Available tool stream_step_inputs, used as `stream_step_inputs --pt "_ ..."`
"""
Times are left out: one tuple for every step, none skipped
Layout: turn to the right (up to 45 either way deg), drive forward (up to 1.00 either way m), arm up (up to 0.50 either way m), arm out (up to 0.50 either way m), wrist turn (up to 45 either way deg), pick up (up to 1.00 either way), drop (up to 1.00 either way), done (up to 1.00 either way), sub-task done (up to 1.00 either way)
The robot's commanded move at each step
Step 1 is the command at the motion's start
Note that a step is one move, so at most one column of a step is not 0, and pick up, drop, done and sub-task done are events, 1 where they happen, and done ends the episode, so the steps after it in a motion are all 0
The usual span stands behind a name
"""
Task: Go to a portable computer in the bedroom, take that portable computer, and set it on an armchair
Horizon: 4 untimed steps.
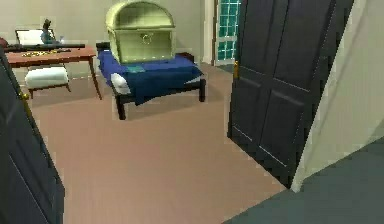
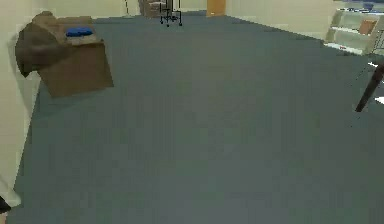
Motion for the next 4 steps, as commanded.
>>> stream_step_inputs --pt "0.0 1.00 0.00 0.00 0.0 0.00 0.00 0.00 0.00" --pt "3.0 0.00 0.00 0.00 0.0 0.00 0.00 0.00 0.00" --pt "0.0 1.00 0.00 0.00 0.0 0.00 0.00 0.00 0.00" --pt "30.0 0.00 0.00 0.00 0.0 0.00 0.00 0.00 0.00"
